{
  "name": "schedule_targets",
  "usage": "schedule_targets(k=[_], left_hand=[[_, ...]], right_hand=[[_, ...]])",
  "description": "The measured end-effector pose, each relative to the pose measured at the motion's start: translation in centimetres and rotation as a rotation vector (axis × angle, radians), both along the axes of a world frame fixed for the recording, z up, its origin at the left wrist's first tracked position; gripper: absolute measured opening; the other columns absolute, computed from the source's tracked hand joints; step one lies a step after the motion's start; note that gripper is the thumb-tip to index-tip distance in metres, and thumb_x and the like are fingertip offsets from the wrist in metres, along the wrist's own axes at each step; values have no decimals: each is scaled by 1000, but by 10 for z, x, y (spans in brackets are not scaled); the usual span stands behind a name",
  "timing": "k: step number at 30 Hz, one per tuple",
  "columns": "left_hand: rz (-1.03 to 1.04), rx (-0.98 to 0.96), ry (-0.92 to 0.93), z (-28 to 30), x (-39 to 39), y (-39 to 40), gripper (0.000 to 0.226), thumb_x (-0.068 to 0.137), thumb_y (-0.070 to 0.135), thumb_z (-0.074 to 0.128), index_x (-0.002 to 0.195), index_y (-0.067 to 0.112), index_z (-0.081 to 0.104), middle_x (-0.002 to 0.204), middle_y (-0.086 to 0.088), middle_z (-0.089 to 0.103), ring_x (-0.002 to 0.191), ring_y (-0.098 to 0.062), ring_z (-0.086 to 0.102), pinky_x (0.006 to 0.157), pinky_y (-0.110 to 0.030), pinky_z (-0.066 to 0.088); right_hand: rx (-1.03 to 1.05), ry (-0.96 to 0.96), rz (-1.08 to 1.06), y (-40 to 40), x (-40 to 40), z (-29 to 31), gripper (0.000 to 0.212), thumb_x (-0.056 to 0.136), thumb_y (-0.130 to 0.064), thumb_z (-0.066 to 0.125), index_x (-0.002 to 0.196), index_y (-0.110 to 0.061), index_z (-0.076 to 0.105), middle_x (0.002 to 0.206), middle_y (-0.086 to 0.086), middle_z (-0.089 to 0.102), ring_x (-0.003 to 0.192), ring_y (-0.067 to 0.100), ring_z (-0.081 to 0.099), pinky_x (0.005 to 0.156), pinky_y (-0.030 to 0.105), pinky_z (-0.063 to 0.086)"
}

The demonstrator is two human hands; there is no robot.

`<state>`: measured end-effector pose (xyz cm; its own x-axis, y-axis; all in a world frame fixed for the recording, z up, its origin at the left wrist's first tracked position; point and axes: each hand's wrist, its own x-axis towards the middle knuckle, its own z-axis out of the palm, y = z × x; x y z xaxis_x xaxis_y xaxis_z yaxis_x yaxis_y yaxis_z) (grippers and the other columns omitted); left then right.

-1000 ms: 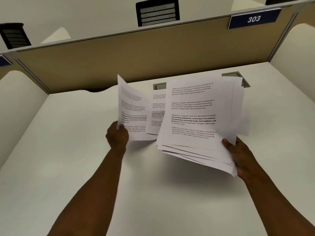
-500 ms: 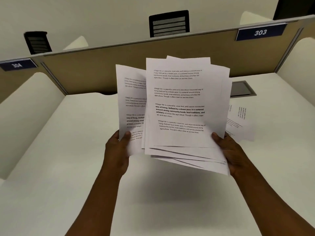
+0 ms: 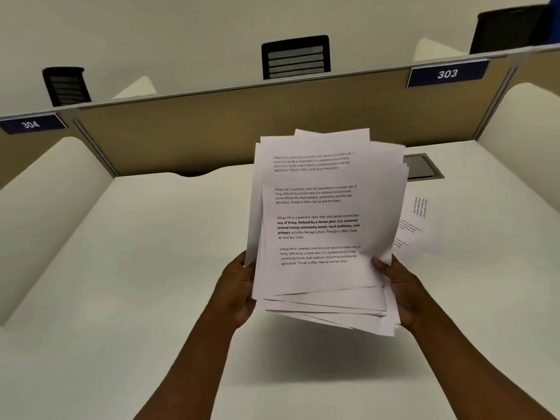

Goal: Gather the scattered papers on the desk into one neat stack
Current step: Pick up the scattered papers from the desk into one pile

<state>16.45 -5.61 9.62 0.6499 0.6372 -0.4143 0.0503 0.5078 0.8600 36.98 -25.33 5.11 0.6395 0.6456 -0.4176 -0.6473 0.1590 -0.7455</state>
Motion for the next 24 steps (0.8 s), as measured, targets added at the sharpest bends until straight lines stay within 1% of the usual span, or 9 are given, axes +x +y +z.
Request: schedule_targets(k=[4,7,9,11,13,16,18,20,24], left_hand=[[-54,14,23,-7,0,-4,30,97,24,57,125,16,64,120,-12,70,111,-34,66,99,-54,49],[-91,36,63,-11,0,-5,34,97,33,54,126,17,63,122,-12,69,112,-34,66,99,-56,48],[-114,54,74,-10,1,-5,36,96,37,55,126,18,63,121,-12,69,111,-32,66,98,-54,49],[-139,66,75,-9,5,-3,42,89,40,60,124,17,64,119,-11,70,109,-30,67,94,-47,54],[-151,104,97,-5,11,-1,48,83,44,62,122,16,66,115,-9,72,107,-29,68,90,-43,56],[-180,45,132,-4,44,7,44,92,46,56,124,15,64,115,-9,72,106,-30,68,84,-44,57],[-118,-23,148,-4,52,14,44,96,50,49,118,16,65,111,-9,73,98,-27,70,71,-38,57],[-73,-13,199,-6,59,22,38,97,46,50,111,13,66,103,-7,74,90,-25,70,71,-35,57],[-8,264,419,-31,90,40,22,90,22,65,106,7,66,105,-9,69,87,-25,67,75,-30,51]], right_hand=[[-64,-74,54,-6,-6,-5,41,91,-14,59,131,-21,56,127,8,65,116,34,61,99,57,47],[-104,-142,90,-7,-10,-4,41,87,-14,60,128,-19,57,123,9,67,107,27,67,81,38,59],[-116,-148,98,-8,-14,-5,33,90,-8,58,121,-19,58,111,5,70,91,21,71,65,26,59],[-102,-132,85,-11,-17,-4,34,87,-8,64,118,-18,57,99,0,71,83,19,69,55,21,56],[-101,-118,82,-15,-16,-5,51,74,-18,78,120,-14,58,92,-1,75,80,18,72,55,21,56],[-96,-92,1,-27,10,-13,31,90,-2,56,118,-15,58,85,-2,77,73,14,74,55,22,57],[-48,-68,-25,-33,17,-13,30,94,2,48,112,-19,60,84,-2,77,73,14,74,55,23,57],[2,-53,-53,-38,23,-12,31,95,3,45,109,-19,61,84,-2,77,73,14,74,55,23,57],[63,-30,-156,-48,42,-10,35,94,2,47,118,-18,62,99,0,76,84,17,73,65,29,60]])
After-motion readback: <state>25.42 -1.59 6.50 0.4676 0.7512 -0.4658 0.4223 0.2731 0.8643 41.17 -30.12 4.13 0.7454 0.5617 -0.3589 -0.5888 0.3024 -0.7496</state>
